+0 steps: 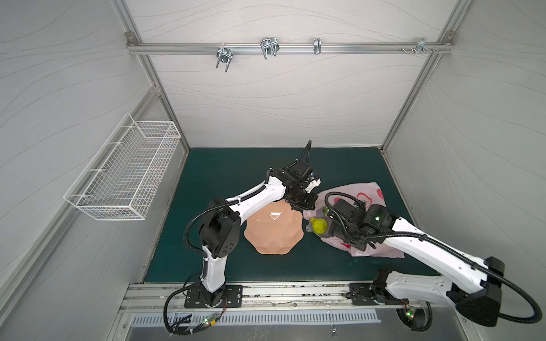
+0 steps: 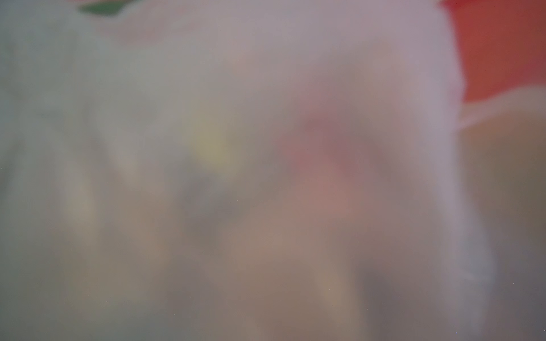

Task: Place the fruits into the plastic bag
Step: Pick up the plastic bag from the middle-right of the table.

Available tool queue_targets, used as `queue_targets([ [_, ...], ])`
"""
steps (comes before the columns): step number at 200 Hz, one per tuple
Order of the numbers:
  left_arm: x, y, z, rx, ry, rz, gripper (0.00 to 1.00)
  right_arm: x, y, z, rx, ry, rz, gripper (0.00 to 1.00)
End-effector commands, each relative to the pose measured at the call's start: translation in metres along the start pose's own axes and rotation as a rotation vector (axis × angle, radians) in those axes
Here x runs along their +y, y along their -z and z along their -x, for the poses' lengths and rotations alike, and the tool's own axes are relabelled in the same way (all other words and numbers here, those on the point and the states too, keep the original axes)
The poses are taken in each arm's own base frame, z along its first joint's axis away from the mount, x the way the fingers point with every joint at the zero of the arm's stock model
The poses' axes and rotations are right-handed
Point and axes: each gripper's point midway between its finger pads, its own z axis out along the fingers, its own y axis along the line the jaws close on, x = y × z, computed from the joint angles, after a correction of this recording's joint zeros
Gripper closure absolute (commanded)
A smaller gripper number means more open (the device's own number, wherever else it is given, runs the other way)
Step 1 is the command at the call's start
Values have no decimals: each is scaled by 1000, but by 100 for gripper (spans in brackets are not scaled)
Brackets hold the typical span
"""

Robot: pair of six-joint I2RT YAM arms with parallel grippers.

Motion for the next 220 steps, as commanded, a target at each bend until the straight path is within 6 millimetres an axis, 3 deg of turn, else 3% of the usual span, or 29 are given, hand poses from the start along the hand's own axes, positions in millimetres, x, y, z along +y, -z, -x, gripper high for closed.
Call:
queue_targets([
  [1, -3, 0, 9, -24, -16, -21, 100, -1, -5, 0, 11, -35, 12, 19],
  [78, -2, -2, 10, -21, -15, -23, 100, -11, -32, -10, 62, -47, -28, 26],
  [114, -3, -3, 10, -19, -17, -23, 100, -18, -43, -11, 77, -56, -42, 36],
  [164, -2, -2, 9, -14, -18, -21, 100, -20, -50, -9, 80, -77, -13, 65],
  [187, -1, -2, 6, -4, -13, -19, 100, -20, -47, -8, 75, -84, 5, 82],
  [220, -1, 1, 4, 0, 6, -22, 100, -22, -36, -4, 60, -98, 35, 100],
])
